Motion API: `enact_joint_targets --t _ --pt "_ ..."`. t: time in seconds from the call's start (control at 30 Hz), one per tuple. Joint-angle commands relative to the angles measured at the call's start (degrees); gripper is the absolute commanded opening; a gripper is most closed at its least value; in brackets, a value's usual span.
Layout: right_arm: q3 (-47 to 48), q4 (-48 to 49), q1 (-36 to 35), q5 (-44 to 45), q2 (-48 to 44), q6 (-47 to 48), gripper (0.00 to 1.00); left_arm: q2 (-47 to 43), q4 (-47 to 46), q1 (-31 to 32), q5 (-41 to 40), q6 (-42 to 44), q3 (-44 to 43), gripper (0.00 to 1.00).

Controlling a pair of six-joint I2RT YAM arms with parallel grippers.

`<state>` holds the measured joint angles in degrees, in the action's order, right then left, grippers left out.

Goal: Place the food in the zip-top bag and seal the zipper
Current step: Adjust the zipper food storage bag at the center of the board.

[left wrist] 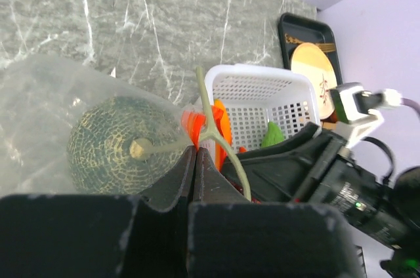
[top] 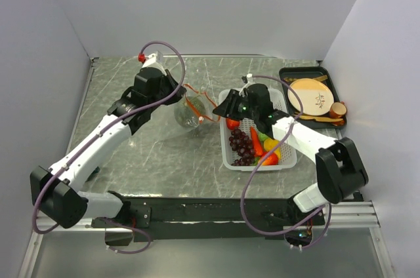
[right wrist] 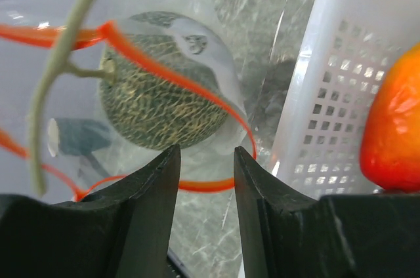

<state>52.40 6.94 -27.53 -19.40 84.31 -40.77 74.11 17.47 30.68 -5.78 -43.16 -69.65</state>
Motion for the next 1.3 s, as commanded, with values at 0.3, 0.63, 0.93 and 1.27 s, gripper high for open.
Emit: enact_joint_targets --t 0.3,0.63,0.93,1.27 --pt "7.2 -4.1 -1.2 -0.1 1.5 2.2 0.5 -4.8 0.4 -1.0 -5.8 0.8 0.1 0.01" --pt "9.6 -1.6 -1.7 -4.2 7.5 -0.4 0.51 -5.5 -0.8 -1.5 -5.0 0.9 0.9 0.01" --pt "11.3 0.4 -2.3 -6.4 12.5 -1.9 0.37 -6.1 -1.0 -1.6 -4.9 0.7 1.4 0.01" --pt "9.1 4.0 -2.4 1.1 1.3 4.0 0.02 -0.6 3.0 -2.5 -3.3 0.0 1.3 0.01"
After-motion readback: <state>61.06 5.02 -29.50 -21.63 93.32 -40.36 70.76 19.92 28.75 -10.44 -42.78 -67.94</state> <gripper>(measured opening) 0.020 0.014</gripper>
